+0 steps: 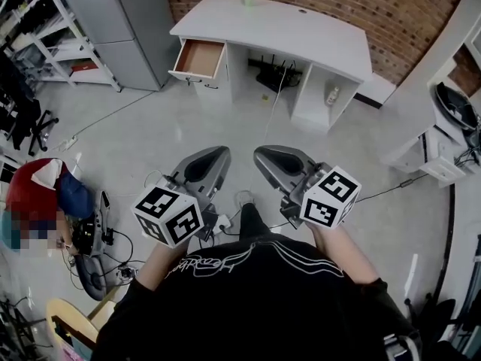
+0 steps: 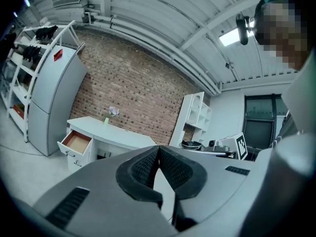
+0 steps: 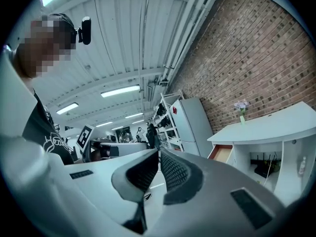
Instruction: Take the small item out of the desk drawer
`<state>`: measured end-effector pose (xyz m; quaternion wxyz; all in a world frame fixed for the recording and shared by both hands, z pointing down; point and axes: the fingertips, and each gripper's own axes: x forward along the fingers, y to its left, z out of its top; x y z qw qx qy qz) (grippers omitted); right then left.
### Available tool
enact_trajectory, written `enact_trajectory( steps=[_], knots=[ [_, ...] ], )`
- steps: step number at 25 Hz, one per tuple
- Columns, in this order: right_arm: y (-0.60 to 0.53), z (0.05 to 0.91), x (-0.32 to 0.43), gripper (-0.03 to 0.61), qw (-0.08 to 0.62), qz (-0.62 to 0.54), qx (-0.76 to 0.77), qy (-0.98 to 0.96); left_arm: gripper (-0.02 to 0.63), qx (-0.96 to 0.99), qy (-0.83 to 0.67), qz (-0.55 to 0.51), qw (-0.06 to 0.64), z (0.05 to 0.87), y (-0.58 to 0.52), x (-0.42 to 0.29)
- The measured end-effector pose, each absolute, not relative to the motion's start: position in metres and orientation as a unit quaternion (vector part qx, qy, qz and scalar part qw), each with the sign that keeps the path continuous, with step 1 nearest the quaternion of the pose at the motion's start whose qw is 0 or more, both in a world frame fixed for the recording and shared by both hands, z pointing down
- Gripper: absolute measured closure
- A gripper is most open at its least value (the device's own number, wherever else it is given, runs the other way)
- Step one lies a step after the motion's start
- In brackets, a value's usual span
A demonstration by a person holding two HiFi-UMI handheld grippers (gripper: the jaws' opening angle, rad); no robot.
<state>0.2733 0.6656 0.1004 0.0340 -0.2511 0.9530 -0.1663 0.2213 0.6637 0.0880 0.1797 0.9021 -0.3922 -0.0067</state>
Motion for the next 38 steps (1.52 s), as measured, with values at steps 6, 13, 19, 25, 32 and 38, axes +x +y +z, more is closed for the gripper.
enact_trajectory(
  steps=[6,13,19,25,32,38],
  knots=[
    [0.573,0.114,0.281,0.534,0.046,-0.185,-0.240,0.952,0.592,0.894,-0.405,0.011,0.192,0.111,0.575,0.225],
    [0.434,0.139,0.283,0.534,0.048,-0.227,-0.225,0.946,0.592,0.880,-0.416,0.031,0.229,0.131,0.438,0.227],
    [0.334,0.141,0.276,0.534,0.041,-0.213,-0.215,0.952,0.592,0.885,-0.419,0.038,0.199,0.126,0.336,0.229],
    [0.298,0.149,0.260,0.534,0.024,-0.220,-0.206,0.953,0.592,0.881,-0.424,0.034,0.209,0.131,0.298,0.216],
    [0.249,0.163,0.223,0.534,0.008,-0.216,-0.205,0.955,0.592,0.880,-0.424,0.021,0.214,0.146,0.249,0.179],
    [0.183,0.177,0.180,0.532,-0.006,-0.225,-0.213,0.951,0.592,0.881,-0.413,0.018,0.230,0.164,0.183,0.136]
  ],
)
